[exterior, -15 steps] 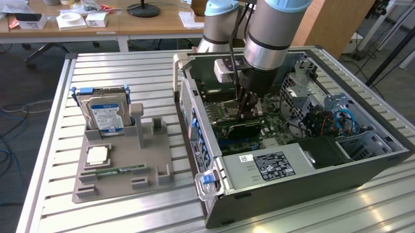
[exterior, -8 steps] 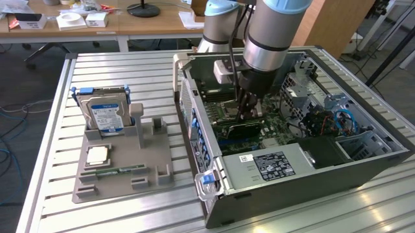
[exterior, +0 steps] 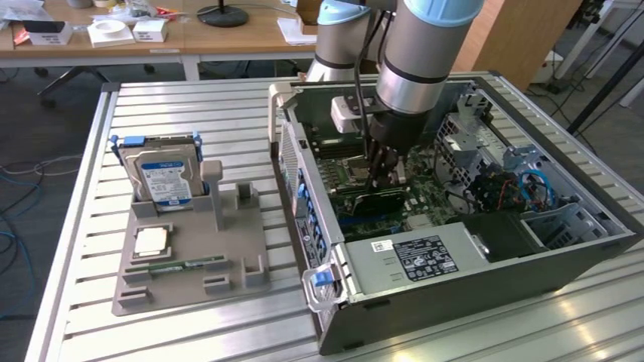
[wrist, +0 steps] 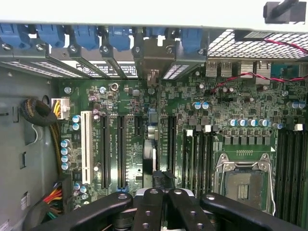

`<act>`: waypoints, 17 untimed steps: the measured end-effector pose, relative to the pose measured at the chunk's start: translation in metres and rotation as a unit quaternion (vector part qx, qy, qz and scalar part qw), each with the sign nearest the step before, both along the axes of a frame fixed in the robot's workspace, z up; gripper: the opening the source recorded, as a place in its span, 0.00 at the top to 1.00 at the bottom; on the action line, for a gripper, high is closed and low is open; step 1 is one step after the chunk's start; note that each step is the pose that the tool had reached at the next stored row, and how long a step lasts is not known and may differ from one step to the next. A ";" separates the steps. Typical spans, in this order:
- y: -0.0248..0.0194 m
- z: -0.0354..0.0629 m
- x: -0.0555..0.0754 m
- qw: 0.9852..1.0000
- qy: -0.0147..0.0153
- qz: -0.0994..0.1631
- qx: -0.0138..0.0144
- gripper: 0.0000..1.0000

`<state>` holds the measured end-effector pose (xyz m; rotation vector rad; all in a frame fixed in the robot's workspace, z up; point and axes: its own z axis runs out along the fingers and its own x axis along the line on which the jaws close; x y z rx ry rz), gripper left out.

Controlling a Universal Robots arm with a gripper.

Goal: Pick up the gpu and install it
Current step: 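Press down on the gpu until it lock into place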

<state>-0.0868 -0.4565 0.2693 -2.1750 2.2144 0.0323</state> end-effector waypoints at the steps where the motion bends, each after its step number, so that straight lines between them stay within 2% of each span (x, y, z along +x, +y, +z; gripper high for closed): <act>1: 0.0000 -0.0002 0.000 1.000 0.000 0.000 0.000 0.90; 17: -0.0005 -0.0033 0.000 1.000 0.000 0.000 0.000 0.90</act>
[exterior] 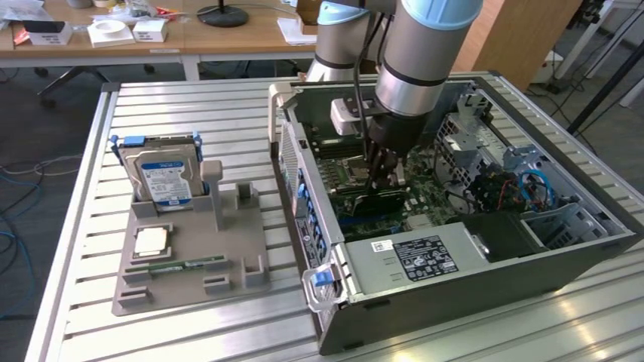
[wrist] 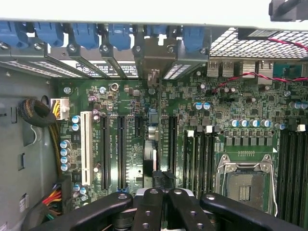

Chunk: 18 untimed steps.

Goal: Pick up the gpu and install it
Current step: 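Press down on the gpu until it lock into place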

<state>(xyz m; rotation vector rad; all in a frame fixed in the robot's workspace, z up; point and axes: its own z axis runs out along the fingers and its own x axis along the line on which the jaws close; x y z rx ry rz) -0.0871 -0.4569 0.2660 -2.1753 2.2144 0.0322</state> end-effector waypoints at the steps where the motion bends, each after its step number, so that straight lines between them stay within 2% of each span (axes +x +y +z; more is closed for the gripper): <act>1: 0.0000 -0.0002 0.000 1.000 0.000 0.000 0.000 0.90; 9: -0.0001 -0.0020 -0.001 1.000 0.000 0.000 0.000 0.90; 11: 0.0001 -0.0032 -0.002 1.000 0.000 0.000 0.001 0.90; 18: 0.0000 -0.0030 -0.002 1.000 0.000 0.000 0.000 0.90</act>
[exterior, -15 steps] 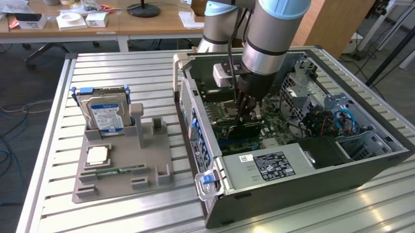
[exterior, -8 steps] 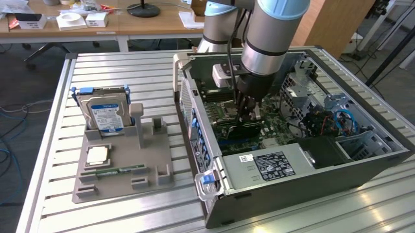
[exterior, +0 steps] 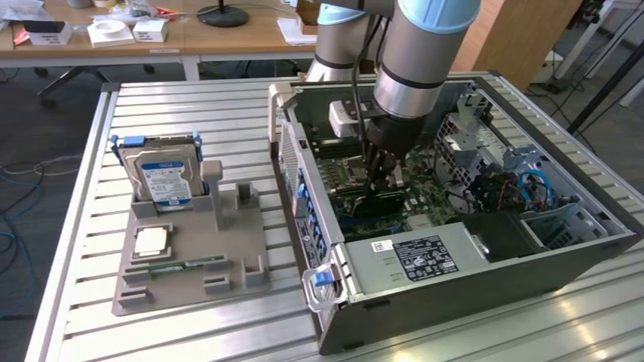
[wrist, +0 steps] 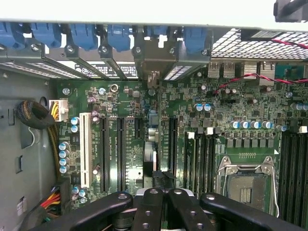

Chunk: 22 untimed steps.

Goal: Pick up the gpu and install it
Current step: 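Press down on the gpu until it lock into place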

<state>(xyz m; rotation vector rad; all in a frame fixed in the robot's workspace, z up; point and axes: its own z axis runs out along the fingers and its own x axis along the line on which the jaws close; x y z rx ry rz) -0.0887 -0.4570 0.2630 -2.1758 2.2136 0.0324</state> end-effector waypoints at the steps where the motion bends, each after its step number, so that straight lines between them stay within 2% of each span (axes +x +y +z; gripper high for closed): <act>1: 0.0000 -0.0007 0.000 1.000 0.000 0.000 0.000 0.90; 4: -0.0002 -0.0038 -0.001 1.000 0.000 0.000 -0.001 0.90; 8: 0.0000 -0.0049 -0.001 1.000 0.000 0.000 0.000 0.90; 13: 0.0001 -0.0045 -0.001 1.000 0.000 0.000 0.000 0.90; 14: 0.0004 -0.0033 -0.001 1.000 0.000 0.000 0.000 0.90; 16: 0.0005 0.0000 -0.001 1.000 -0.001 0.000 0.002 0.90; 18: 0.0001 0.0070 -0.001 1.000 0.000 0.000 0.000 0.90; 22: 0.0000 0.0175 -0.001 1.000 0.000 0.000 0.000 0.90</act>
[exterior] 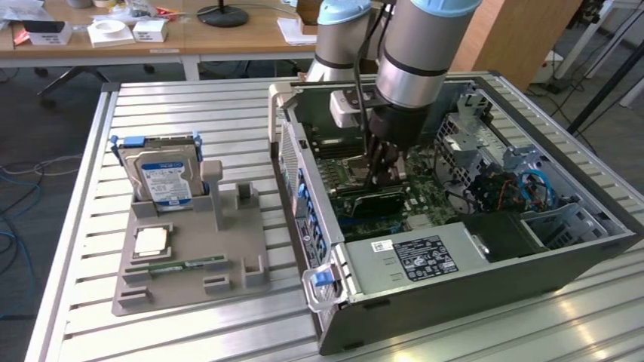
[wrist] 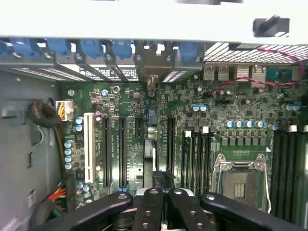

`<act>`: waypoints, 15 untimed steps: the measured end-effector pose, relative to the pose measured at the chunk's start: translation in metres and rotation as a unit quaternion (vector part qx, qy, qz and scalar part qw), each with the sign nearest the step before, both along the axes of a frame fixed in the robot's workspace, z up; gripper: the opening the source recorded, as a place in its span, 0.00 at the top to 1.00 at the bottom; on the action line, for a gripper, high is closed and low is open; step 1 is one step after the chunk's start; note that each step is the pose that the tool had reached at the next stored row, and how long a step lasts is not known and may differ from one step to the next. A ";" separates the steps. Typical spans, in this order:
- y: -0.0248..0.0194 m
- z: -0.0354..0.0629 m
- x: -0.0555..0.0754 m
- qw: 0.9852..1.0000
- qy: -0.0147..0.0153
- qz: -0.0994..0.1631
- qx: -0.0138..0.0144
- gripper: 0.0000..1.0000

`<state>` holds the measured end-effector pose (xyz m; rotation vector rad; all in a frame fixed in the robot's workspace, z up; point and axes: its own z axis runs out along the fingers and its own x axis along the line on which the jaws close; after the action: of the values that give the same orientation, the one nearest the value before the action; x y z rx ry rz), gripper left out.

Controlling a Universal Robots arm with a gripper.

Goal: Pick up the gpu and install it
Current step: 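Press down on the gpu until it lock into place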

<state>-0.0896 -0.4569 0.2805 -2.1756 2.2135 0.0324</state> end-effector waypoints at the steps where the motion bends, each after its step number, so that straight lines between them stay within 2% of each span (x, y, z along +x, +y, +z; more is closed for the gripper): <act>1: 0.0000 0.0026 0.000 1.000 0.000 0.000 0.000 0.90; 10: 0.0000 0.0301 0.000 1.000 0.000 0.000 0.000 0.90; 15: 0.0000 0.0411 0.000 1.000 0.000 0.000 0.000 0.90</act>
<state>-0.0896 -0.4569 0.3216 -2.1757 2.2136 0.0325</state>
